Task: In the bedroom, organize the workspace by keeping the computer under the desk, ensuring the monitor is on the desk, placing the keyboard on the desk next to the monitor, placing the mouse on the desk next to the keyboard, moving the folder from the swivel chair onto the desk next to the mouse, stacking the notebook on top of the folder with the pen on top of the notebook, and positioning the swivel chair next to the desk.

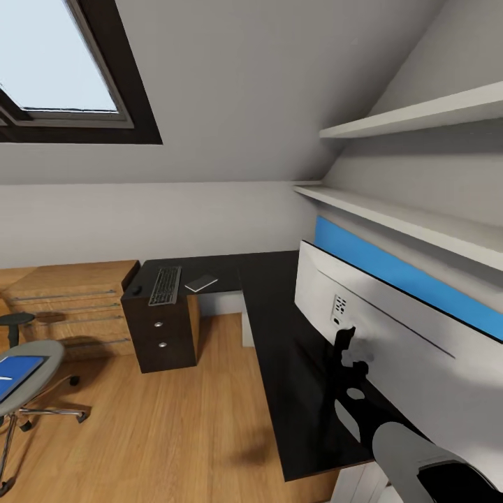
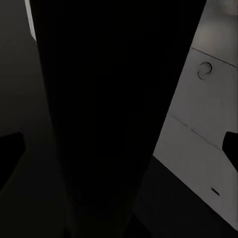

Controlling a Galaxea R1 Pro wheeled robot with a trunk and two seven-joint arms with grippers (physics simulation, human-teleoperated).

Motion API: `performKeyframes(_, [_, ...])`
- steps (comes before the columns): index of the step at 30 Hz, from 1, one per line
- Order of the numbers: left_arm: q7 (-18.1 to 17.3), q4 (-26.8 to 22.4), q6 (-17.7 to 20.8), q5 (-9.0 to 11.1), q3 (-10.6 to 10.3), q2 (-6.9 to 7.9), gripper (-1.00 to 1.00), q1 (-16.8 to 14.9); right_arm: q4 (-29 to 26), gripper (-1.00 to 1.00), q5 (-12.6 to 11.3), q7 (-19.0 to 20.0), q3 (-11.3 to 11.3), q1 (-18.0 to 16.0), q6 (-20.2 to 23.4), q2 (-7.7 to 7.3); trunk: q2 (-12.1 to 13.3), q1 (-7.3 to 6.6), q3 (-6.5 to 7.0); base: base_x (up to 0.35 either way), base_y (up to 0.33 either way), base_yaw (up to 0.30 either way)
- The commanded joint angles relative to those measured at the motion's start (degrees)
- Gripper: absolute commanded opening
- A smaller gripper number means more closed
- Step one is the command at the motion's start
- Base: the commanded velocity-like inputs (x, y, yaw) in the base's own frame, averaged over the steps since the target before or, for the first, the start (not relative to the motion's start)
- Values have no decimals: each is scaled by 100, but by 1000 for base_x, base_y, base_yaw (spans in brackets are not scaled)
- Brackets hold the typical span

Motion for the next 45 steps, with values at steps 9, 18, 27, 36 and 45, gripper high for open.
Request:
performKeyframes(9, [33, 1, -18, 39, -50, 1, 100, -5, 5, 100, -49, -17, 49, -2, -26, -3, -10, 2, -11, -152, 0, 0])
performKeyframes(18, [33, 2, -18, 39, -50, 1, 100, -6, 12, 100, -30, -17, 56, -6, -26, -3, -10, 2, -11, -326, -29, 0])
performKeyframes(27, [33, 3, -12, 39, -50, -6, 100, -6, 12, 100, -25, -21, 57, -6, -20, -3, -10, 2, -11, -200, -244, 0])
performKeyframes(36, [33, 8, -1, 48, -50, 0, 100, -9, 20, 100, -29, -26, 57, -3, -23, 5, -10, 2, -11, -22, -336, 0])
performKeyframes(45, [33, 9, -1, 48, -49, 37, 100, -6, 21, 100, -16, -18, 57, 0, -34, 6, -10, 2, -11, 92, -337, 0])
